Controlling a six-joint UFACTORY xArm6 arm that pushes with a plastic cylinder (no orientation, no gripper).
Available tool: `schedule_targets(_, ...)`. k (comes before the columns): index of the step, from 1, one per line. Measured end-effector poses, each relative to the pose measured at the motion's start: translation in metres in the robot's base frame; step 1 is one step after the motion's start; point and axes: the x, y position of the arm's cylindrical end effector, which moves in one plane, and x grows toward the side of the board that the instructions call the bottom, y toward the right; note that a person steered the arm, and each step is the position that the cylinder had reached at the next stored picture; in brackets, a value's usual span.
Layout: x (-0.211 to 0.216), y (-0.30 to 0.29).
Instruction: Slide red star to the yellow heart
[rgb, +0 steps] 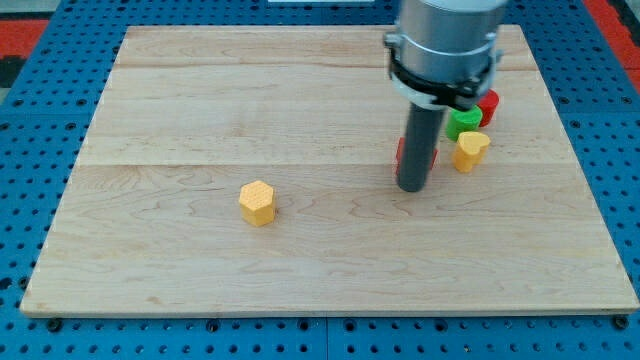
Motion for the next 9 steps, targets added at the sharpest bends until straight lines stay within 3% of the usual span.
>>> schedule_targets(1,0.013,0.012)
schedule_targets(2,0.003,-0.024)
schedule_targets(4,-0.053,-0.089)
schedule_targets(5,-0.069,-0.067)
schedule_targets(7,-0.044,-0.015)
schedule_targets(9,-0.009,-0.006)
